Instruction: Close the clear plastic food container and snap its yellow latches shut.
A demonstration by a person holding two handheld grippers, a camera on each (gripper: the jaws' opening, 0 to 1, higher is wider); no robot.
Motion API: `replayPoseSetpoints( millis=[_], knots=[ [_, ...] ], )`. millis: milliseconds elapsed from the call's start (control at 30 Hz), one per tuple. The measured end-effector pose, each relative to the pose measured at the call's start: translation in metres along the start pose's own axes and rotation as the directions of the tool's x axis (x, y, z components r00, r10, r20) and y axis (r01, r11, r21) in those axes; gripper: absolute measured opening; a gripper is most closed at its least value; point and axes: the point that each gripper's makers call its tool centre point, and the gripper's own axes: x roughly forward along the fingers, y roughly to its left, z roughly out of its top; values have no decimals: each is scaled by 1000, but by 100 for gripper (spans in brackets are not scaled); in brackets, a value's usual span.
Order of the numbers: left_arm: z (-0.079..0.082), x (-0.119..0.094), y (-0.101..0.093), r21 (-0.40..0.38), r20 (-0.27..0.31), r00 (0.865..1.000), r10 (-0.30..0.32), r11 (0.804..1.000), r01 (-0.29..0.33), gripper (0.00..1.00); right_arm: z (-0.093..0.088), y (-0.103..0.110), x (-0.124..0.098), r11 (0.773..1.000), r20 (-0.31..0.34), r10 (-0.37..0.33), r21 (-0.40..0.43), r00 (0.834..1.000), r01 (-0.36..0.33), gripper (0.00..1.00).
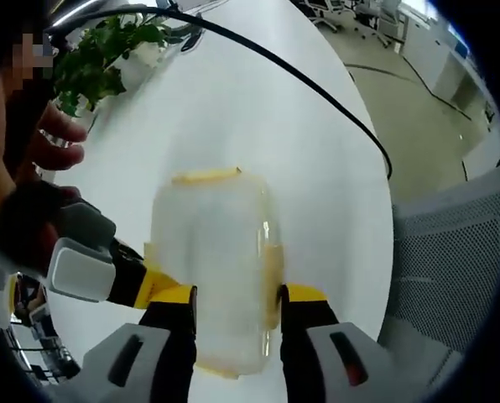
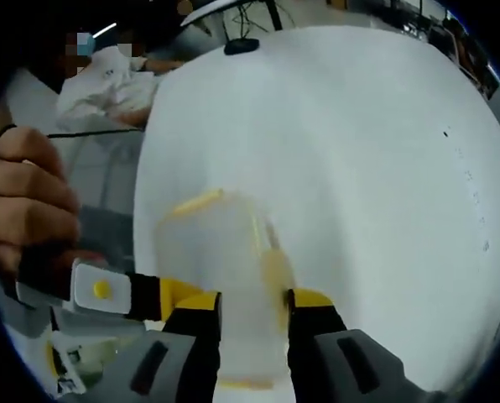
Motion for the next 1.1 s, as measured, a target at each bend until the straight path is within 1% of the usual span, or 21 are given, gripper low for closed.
replayPoseSetpoints(
  millis=[200, 267, 333, 367, 400, 433, 467, 500, 633, 667, 700, 733, 833, 867, 1100],
  knots=[
    [0, 1, 0, -9, -8, 1000, 0, 1000, -1, 37, 0, 5, 0, 1000, 11, 9, 6, 1000, -9, 27],
    [0, 1, 0, -7, -12, 1000, 3, 1000, -3, 37, 0, 8, 0, 1000, 10, 12, 21, 1000, -12, 27],
    [0, 2, 0, -3, -12, 1000, 1, 1000, -1, 36, 0, 9, 1, 1000, 2, 22, 16, 1000, -22, 26],
    [0, 1, -1, -12, -14, 1000, -2, 1000, 1, 36, -1, 10, 1, 999, -15, 34, -18, 999, -34, 25],
    [0, 1, -1, -7, -12, 1000, 1, 1000, -1, 36, -1, 12, 1, 1000, -14, 30, 8, 999, -30, 25],
    [0, 1, -1, -9, -13, 1000, 1, 1000, -1, 36, -2, 15, 1, 999, -20, 36, -6, 999, -36, 25],
    [0, 1, -1, -9, -14, 1000, 4, 1000, -4, 36, -2, 16, 1, 999, -24, 37, 5, 999, -36, 25],
    [1, 2, -1, -7, -14, 1000, 12, 1000, -12, 35, -2, 15, 1, 999, -27, 39, -8, 999, -39, 26],
    [1, 1, 0, -3, -14, 1000, 21, 1000, -21, 35, -3, 20, 0, 999, -31, 35, -5, 999, -35, 26],
    [1, 2, 2, 2, -18, 999, 37, 999, -37, 34, -2, 22, 0, 999, -30, 35, -8, 999, -35, 26],
    [1, 8, -5, -7, -29, 999, 32, 999, -32, 34, -2, 23, 0, 999, -33, 35, -4, 999, -35, 26],
    [0, 16, -4, 5, -32, 999, 43, 999, -43, 34, -2, 24, 0, 999, -37, 36, -6, 999, -37, 26],
    [-1, 9, -2, 4, -34, 999, 42, 999, -41, 34, -2, 25, 0, 999, -47, 35, -13, 998, -36, 26],
    [-2, 1, 3, 4, -28, 999, 38, 999, -38, 34, -2, 25, 0, 999, -47, 36, -12, 998, -36, 26],
    [-1, 3, 1, 7, -25, 999, 39, 999, -39, 36, -2, 22, -1, 999, -16, 47, -2, 999, -47, 26]
  ],
)
